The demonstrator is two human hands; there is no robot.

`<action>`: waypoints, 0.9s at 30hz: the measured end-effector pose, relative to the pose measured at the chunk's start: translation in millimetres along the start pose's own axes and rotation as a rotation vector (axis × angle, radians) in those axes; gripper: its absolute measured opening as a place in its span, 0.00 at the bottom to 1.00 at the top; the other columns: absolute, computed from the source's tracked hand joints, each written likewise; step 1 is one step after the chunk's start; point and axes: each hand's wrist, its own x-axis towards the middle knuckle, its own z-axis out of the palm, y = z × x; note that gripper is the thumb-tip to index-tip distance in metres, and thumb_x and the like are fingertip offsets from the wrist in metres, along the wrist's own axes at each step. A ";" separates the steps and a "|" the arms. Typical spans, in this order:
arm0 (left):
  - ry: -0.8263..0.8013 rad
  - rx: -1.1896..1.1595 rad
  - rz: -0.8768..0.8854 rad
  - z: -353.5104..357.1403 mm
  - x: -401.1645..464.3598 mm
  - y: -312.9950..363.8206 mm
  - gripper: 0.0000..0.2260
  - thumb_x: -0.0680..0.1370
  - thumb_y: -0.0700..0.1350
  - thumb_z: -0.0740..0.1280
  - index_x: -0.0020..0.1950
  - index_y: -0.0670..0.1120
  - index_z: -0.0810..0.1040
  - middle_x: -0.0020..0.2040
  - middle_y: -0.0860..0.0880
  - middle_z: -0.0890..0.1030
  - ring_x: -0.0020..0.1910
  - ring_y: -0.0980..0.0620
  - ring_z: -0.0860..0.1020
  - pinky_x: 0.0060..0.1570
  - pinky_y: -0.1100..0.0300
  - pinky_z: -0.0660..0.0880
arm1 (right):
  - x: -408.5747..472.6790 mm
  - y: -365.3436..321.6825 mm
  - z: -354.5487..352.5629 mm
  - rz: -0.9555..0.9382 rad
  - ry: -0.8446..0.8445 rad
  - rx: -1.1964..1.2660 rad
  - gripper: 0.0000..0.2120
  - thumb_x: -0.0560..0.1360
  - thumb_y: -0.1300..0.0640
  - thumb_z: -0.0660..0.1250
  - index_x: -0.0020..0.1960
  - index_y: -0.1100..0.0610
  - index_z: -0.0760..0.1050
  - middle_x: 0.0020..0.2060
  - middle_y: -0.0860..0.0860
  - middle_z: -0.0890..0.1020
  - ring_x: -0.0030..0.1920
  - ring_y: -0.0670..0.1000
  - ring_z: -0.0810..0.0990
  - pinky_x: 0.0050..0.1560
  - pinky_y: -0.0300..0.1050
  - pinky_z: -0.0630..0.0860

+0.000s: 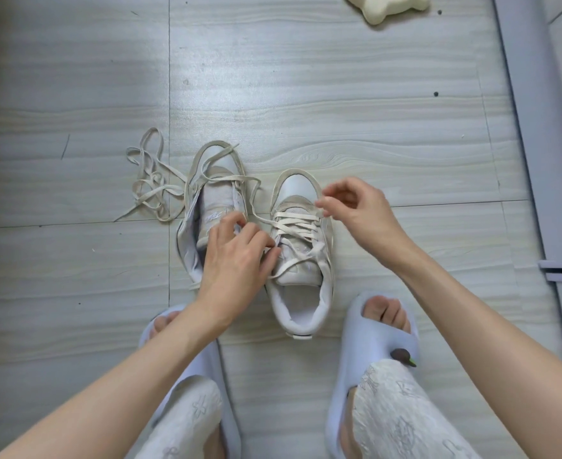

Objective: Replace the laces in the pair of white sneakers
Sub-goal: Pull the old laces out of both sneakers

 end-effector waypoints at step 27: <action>-0.059 -0.143 -0.009 9.3 -1.9 -7.1 0.17 0.74 0.55 0.59 0.53 0.49 0.82 0.43 0.54 0.81 0.66 0.49 0.65 0.56 0.49 0.69 | -21.5 37.3 -15.5 0.339 0.190 -0.023 0.12 0.72 0.46 0.69 0.42 0.54 0.74 0.38 0.52 0.78 0.40 0.50 0.77 0.45 0.47 0.76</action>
